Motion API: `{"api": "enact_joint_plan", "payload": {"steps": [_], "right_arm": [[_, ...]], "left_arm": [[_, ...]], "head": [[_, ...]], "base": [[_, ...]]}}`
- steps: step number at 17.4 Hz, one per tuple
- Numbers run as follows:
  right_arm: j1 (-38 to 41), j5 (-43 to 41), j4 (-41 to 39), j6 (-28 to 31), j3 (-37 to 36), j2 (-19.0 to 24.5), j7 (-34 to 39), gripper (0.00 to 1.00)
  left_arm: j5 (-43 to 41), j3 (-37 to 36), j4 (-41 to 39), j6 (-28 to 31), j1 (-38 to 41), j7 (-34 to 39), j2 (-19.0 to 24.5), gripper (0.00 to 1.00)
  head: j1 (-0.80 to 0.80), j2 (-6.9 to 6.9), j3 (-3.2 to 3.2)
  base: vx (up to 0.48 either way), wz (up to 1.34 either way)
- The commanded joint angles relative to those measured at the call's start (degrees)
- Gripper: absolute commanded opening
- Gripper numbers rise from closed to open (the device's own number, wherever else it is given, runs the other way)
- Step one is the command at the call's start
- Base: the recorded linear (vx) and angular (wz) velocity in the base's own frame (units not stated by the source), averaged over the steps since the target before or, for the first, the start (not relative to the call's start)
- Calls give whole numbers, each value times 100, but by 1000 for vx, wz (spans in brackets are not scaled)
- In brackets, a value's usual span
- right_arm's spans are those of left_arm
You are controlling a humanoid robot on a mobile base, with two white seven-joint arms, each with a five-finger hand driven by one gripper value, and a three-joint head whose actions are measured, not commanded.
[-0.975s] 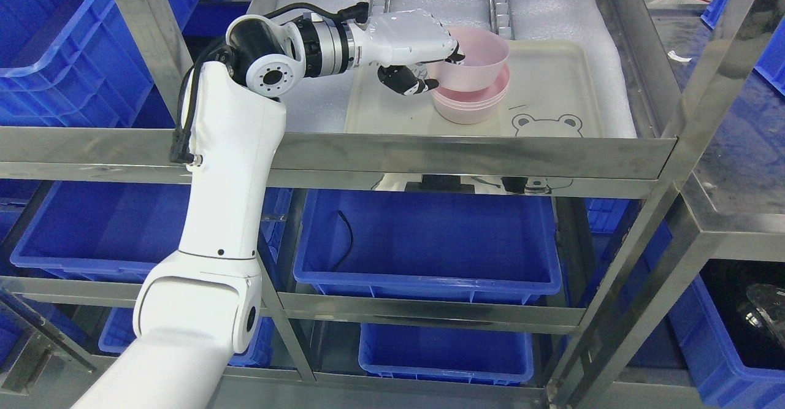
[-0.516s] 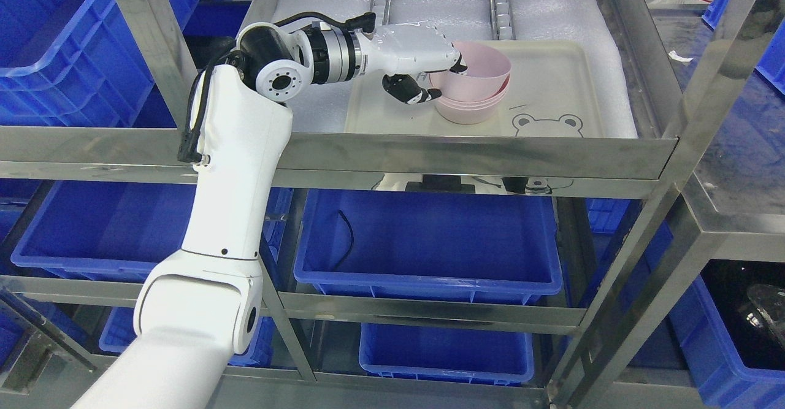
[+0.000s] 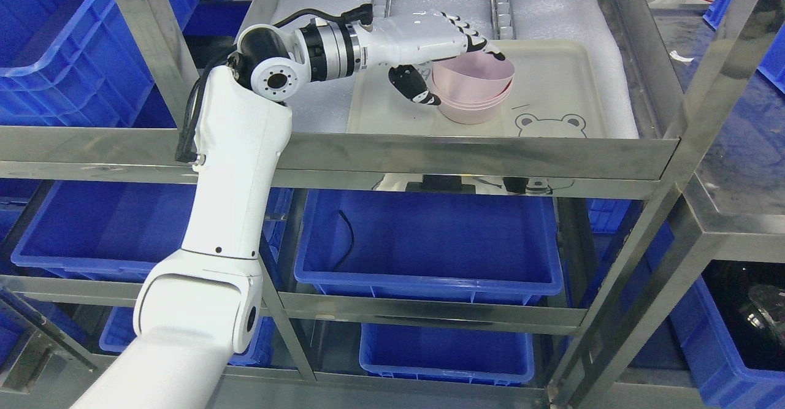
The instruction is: Stack pink IKEA bowl on shelf middle layer
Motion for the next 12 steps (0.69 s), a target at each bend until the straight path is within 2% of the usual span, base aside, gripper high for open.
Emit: {"api": "enact_joint_plan", "payload": {"steps": [1,3,5,9,12], "right_arm": [[27,0,-100,-4,0,-100,4,100],[27,0,-100,-4,0,-100,4,100],[27,0,-100,-4,0,-100,4,100],[27,0,-100,-4,0,-100,4,100],[27,0,-100,-4,0,-100,4,100]], "left_arm": [[1782,117,-315,-2,15,54,100,80],[2345,-75,-910,-2,303,72,100,81],[2628,-705,-1587,-2,987,325,100,83],[2602,-1770,-2090,-2,2491,485,100,83],[2488,-1913,-2161,-2,2967,485,100,83]], "head": [[0,0,0],[0,0,0],[0,0,0],[0,0,0],[0,0,0]], "base": [[0,0],[0,0],[-7,0],[-33,0],[-67,0]]}}
